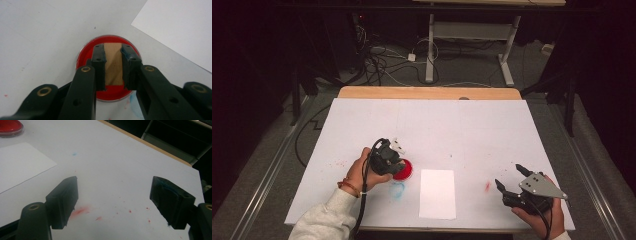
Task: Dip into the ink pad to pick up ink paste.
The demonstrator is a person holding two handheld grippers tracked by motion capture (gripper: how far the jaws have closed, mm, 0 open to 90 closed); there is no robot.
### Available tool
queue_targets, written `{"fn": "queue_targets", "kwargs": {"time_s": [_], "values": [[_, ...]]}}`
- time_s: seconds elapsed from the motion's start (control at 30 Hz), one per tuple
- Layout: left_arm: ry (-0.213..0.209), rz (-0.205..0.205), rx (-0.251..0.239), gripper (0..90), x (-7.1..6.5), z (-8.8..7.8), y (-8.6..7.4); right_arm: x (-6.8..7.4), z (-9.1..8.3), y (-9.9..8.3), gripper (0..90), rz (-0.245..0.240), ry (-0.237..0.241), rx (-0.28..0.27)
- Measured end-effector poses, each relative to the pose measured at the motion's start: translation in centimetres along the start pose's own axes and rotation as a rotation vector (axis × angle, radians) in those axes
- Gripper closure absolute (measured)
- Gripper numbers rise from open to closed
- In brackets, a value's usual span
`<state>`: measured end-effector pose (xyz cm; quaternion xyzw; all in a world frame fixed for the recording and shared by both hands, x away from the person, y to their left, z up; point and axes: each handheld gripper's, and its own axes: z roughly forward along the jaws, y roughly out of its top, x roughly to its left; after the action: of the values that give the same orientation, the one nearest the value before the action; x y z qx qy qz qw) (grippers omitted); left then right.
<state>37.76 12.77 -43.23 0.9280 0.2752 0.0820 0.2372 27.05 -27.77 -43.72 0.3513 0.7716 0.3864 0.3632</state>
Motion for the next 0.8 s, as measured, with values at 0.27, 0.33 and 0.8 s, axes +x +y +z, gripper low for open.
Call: {"fn": "queue_targets", "kwargs": {"time_s": [0.27, 0.33, 0.8], "values": [[0.0, -0.005, 0.029, 73.9, 0.2, 1.0, -0.2, 0.0, 0.0, 0.0, 22.7, -0.004, 0.002, 0.004], [-0.004, -0.008, 0.028, 73.9, 0.2, 1.0, -0.2, 0.0, 0.0, 0.0, 22.7, -0.004, 0.001, 0.004], [-0.032, -0.039, 0.03, 74.0, 0.6, 1.2, -0.3, 0.1, 0.0, 0.0, 22.6, -0.004, 0.004, 0.005]]}}
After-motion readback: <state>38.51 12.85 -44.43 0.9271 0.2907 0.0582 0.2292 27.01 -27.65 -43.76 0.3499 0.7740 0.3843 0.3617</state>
